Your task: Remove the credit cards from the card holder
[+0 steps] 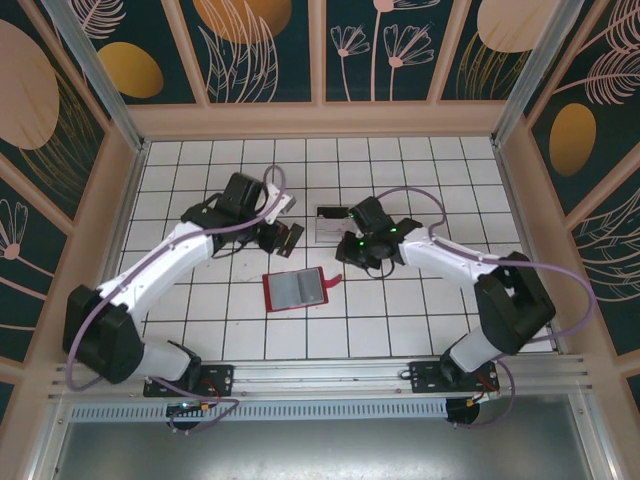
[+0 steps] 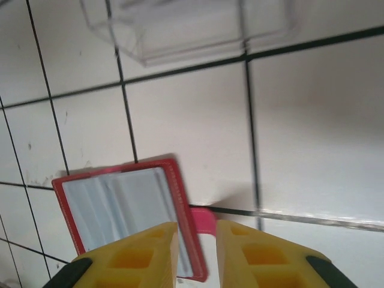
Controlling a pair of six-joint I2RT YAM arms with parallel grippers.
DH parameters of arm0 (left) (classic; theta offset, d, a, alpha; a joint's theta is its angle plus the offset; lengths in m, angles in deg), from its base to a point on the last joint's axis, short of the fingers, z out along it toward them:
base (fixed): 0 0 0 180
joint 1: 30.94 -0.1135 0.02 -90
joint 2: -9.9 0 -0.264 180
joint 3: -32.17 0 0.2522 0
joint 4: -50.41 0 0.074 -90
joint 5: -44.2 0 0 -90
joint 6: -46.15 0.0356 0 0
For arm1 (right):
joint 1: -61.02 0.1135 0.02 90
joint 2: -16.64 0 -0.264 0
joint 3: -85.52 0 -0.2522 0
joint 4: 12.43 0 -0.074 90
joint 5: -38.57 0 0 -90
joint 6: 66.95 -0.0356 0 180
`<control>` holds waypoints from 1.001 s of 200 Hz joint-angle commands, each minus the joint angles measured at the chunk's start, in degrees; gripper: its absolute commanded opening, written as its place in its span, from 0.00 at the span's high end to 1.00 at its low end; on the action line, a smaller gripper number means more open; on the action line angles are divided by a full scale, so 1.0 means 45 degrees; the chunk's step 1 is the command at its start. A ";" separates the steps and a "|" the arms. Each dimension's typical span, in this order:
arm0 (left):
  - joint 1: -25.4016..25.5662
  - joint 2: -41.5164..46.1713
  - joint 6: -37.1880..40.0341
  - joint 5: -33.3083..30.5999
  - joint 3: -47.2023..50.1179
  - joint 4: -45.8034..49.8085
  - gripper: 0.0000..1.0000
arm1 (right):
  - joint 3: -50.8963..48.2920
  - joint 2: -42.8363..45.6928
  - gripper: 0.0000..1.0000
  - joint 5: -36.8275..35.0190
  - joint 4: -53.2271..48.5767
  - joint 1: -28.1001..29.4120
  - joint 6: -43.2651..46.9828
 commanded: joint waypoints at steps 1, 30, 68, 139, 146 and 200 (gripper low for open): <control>-0.0104 -0.1483 0.3884 -0.0468 -0.2140 0.1719 1.00 | -0.0383 0.1191 0.76 -0.0506 -0.0858 -0.1140 0.0719; -0.0084 -0.3319 0.6044 -0.0417 -0.4662 0.3307 1.00 | -0.0686 0.1889 0.76 -0.0527 -0.1161 -0.2068 0.1174; 0.0079 -0.5839 0.8016 -0.0870 -0.7697 0.4967 1.00 | -0.1045 0.2442 0.76 -0.0450 -0.1350 -0.2917 0.1485; 0.0910 -0.9478 1.0780 -0.1256 -1.2663 0.6591 1.00 | -0.1556 0.2805 0.76 -0.0159 -0.1305 -0.3656 0.1686; 0.1007 -0.9818 1.0882 -0.1214 -1.3164 0.6707 1.00 | -0.1596 0.2806 0.76 -0.0129 -0.1284 -0.3717 0.1686; 0.1355 -1.1199 1.0920 -0.0871 -1.5109 0.6960 1.00 | -0.1906 0.3049 0.76 -0.0026 -0.1294 -0.4037 0.1686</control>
